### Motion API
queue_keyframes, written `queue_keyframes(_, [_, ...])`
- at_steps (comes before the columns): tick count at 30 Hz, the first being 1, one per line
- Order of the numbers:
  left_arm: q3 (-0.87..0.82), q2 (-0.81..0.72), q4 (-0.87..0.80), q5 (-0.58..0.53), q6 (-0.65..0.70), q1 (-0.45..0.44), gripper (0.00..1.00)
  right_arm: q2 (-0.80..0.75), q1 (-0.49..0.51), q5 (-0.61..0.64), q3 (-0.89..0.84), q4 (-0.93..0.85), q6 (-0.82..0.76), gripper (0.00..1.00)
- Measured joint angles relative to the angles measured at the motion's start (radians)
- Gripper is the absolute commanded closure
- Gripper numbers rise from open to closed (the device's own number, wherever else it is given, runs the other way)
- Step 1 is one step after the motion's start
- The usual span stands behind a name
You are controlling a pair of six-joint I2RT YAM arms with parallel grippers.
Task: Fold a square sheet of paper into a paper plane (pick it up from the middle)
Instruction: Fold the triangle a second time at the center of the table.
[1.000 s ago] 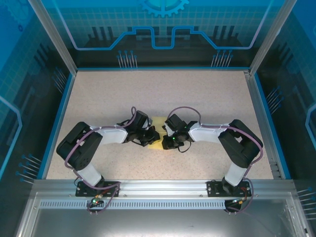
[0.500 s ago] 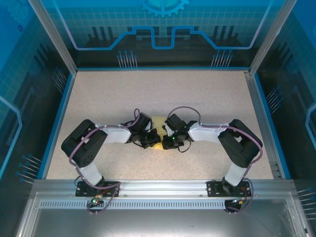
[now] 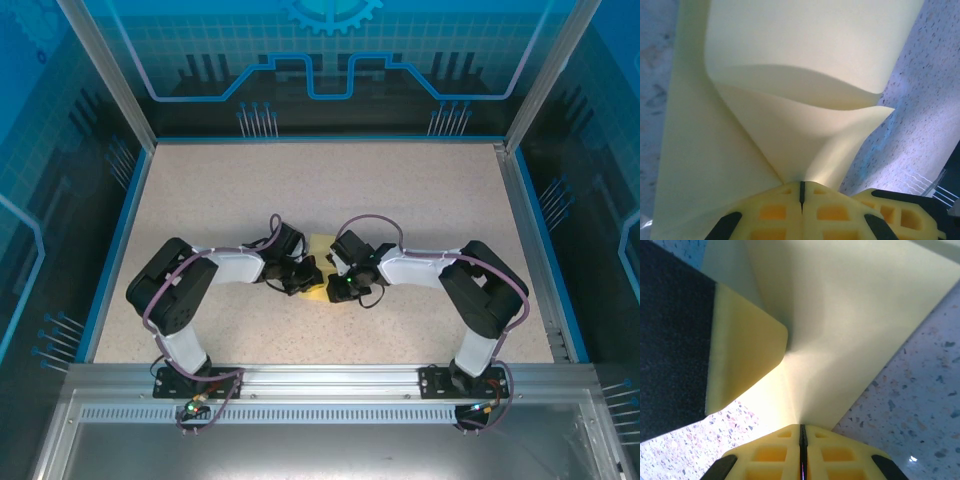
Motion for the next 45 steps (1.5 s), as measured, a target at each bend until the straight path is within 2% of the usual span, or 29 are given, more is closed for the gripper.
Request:
queue_keyframes(8, [0.002,0.012,0.012,0.037,-0.010,0.023,0.96,0.000,0.005,0.009,0.002,0.000,0.000,0.91])
queue_keyframes(18, [0.004,0.012,0.012,0.025,-0.011,0.062,0.96,0.000,0.006,0.012,0.002,0.002,0.000,0.91])
queue_keyframes(33, [0.050,0.012,-0.024,-0.095,0.036,0.142,0.96,0.000,0.006,0.015,0.002,0.002,0.000,0.91])
queue_keyframes(39, [0.066,0.009,-0.043,-0.109,0.064,0.151,0.95,0.000,0.007,0.015,0.002,0.002,0.000,0.91])
queue_keyframes(45, [0.060,-0.063,-0.043,-0.082,0.060,0.139,0.95,0.000,0.007,0.014,0.002,0.002,0.000,0.91])
